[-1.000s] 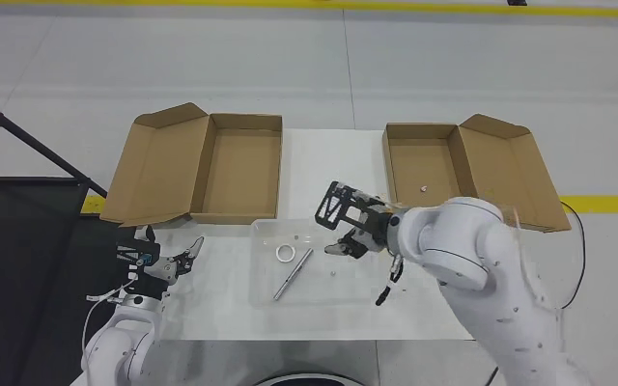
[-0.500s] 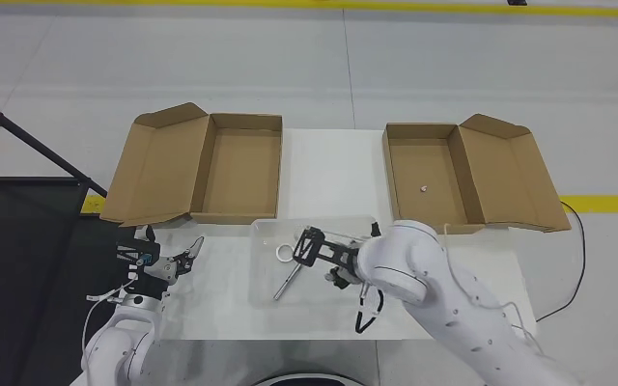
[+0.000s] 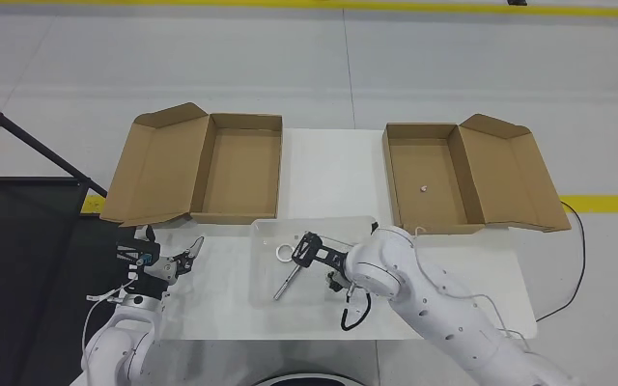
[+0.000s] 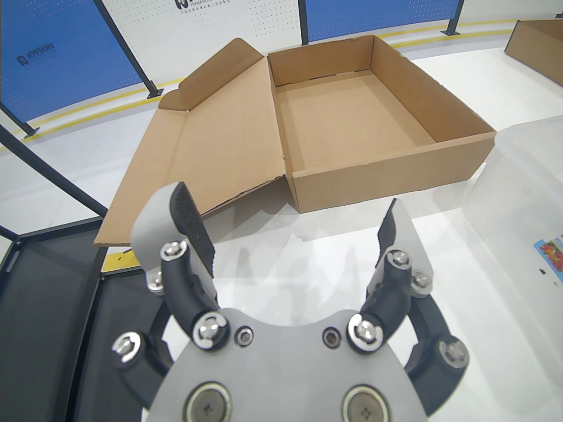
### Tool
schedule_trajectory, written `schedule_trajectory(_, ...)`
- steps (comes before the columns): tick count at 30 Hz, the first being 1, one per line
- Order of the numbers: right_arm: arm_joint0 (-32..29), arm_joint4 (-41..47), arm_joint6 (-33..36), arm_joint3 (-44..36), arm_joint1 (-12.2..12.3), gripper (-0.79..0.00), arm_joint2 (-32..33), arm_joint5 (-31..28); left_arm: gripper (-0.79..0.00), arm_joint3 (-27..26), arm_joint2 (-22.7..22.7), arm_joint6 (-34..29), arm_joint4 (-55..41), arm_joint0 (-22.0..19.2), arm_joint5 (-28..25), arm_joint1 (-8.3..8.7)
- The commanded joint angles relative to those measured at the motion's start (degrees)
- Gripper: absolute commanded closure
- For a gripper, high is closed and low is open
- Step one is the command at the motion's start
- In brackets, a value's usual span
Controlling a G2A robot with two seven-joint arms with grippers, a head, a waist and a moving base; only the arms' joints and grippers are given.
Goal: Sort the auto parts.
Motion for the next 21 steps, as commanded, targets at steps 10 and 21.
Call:
schedule_trajectory(10,0.9,-0.4,-0.6,0.5,-0.7,0.000,-0.5,1.6,-0.785,0.0,0.0,0.0,0.0,0.0,0.0,0.00)
schedule_trajectory(21,-2.8,0.2,-7.7,-10.3,1.9,0.000,13.4,2.7,-0.785,0.0,0.0,0.0,0.0,0.0,0.0,0.00)
